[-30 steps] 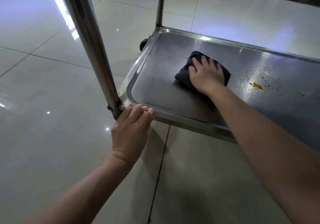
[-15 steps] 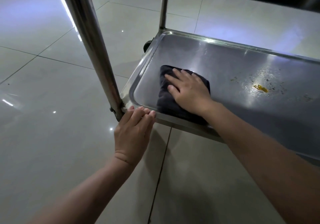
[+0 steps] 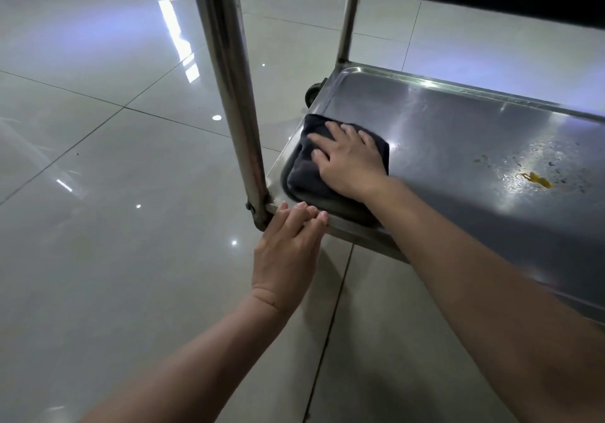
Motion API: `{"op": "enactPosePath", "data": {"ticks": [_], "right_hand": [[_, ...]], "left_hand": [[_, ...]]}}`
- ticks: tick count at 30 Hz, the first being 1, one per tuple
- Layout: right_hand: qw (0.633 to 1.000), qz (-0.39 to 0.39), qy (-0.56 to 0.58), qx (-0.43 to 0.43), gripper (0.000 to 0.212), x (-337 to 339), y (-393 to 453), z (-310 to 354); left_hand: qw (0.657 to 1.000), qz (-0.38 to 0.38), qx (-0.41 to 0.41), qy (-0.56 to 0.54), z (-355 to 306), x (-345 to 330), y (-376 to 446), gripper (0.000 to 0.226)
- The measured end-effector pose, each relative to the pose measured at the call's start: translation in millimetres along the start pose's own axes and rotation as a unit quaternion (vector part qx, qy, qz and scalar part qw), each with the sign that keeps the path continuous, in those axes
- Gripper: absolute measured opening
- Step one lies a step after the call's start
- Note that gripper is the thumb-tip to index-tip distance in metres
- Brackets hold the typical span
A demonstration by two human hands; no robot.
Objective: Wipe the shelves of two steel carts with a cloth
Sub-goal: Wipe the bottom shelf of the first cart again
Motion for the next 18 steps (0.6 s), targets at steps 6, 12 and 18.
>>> {"op": "enactPosePath", "data": {"ticks": [6,12,18], "right_hand": [[1.000,0.001,0.007,0.024,0.051,-1,-6,0],[0.998,0.006,-0.003,-0.070,0.052,-8,57,-23],[0.999,0.011,0.000,-0.049,0.053,-4,27,-5]], "left_hand": [[1.000,0.026,-0.003,-0.003,-5,5,-6,0.040],[0.997,0.070,0.008,-0.007,-4,9,-9,0.055],[0.992,0.122,0.007,0.005,-2,14,-13,0.065]]}}
Point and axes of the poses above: each hand's wrist, its own y-axis towards the middle knuckle, its own x-axis out of the back of the hand, z = x × y, the point moved 5 cm from there along y, towards the middle knuckle, and after that the axes turned 13 degrees about -z, right-handed, at the moved point
